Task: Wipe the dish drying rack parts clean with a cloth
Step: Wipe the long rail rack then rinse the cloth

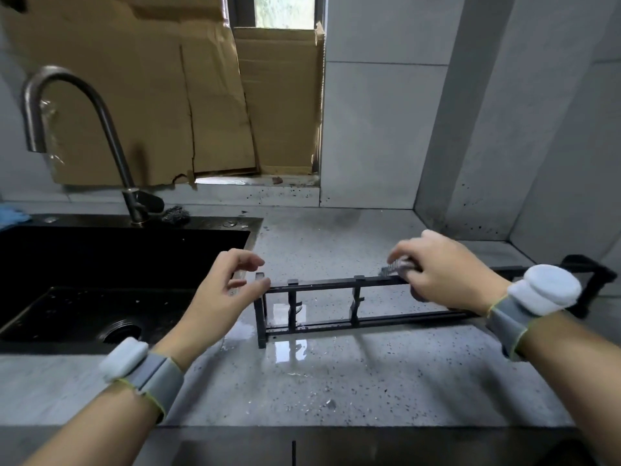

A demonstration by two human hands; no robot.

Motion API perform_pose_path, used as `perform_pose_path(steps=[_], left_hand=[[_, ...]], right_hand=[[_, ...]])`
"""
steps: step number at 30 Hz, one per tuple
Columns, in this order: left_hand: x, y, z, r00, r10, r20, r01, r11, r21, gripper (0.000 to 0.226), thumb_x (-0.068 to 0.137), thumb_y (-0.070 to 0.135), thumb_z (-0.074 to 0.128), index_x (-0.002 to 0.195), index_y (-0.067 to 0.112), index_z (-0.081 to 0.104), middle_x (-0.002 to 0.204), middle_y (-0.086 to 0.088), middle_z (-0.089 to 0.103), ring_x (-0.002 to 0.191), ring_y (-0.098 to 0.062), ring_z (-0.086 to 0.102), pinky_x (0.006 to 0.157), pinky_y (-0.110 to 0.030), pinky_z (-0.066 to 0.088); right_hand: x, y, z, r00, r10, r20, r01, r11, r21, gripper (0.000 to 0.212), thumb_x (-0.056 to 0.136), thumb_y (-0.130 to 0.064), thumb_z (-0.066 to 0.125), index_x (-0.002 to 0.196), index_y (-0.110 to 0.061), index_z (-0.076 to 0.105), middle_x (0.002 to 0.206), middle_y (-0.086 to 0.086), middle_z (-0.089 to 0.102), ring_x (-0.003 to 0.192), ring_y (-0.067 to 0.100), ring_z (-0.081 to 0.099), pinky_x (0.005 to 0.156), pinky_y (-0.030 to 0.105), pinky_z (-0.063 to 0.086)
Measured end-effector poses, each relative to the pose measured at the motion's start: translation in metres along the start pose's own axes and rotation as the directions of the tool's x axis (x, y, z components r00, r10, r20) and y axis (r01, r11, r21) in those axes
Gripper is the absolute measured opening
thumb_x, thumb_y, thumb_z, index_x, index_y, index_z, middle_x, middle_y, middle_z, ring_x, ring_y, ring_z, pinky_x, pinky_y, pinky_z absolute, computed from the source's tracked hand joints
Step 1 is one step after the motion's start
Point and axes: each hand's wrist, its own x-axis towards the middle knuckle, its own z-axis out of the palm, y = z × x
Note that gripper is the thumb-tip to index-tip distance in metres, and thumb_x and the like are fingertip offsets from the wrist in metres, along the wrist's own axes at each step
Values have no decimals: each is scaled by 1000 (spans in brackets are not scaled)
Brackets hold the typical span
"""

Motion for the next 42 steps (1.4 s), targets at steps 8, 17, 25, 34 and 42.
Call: perform_pose_path(steps=[8, 17, 25, 34, 42], left_hand=[[-21, -13, 2, 994, -56, 96, 57, 998, -14, 79, 67, 44, 76, 139, 29, 45, 141, 15, 52, 134, 0, 46, 113, -36, 39], [-13, -13, 3, 993, -117, -31, 112, 987, -112, 64, 55, 31, 85, 114, 21, 62, 103, -4, 73, 99, -22, 70, 91, -39, 55], [-8, -12, -3, 992, -123, 24, 124, 992, -40, 62, 69, 0, 88, 123, 15, 62, 116, 4, 69, 110, 0, 64, 97, -13, 46], [-6, -10, -2, 987, -159, 1, 159, 986, -40, 60, 68, -2, 88, 120, 15, 63, 118, 0, 68, 114, -4, 63, 99, -16, 48], [-6, -8, -2, 983, -182, -19, 182, 983, -21, 54, 71, -1, 85, 117, 18, 63, 115, 2, 69, 107, 1, 65, 95, -13, 49]], right_hand=[[29, -103, -12, 995, 82, -51, -3, 549, 836, 16, 94, -3, 43, 106, -13, 47, 76, 2, 58, 54, 4, 56, 56, 18, 46], [56, -160, 75, 948, -294, -122, 316, 819, 478, 12, 96, -12, 54, 87, -15, 61, 100, 2, 52, 96, 22, 42, 87, 32, 38], [41, -131, 70, 922, -365, -127, 386, 861, 330, 42, 84, 4, 57, 122, -15, 56, 104, -2, 40, 100, 17, 39, 81, 27, 41], [43, -142, 73, 908, -348, -234, 361, 933, 14, 13, 89, -18, 57, 98, -10, 60, 93, 6, 48, 77, 23, 43, 70, 37, 44], [13, -82, 69, 954, -143, -264, 178, 977, 114, 10, 89, -15, 65, 99, -14, 63, 95, -3, 47, 77, 13, 42, 68, 8, 25]])
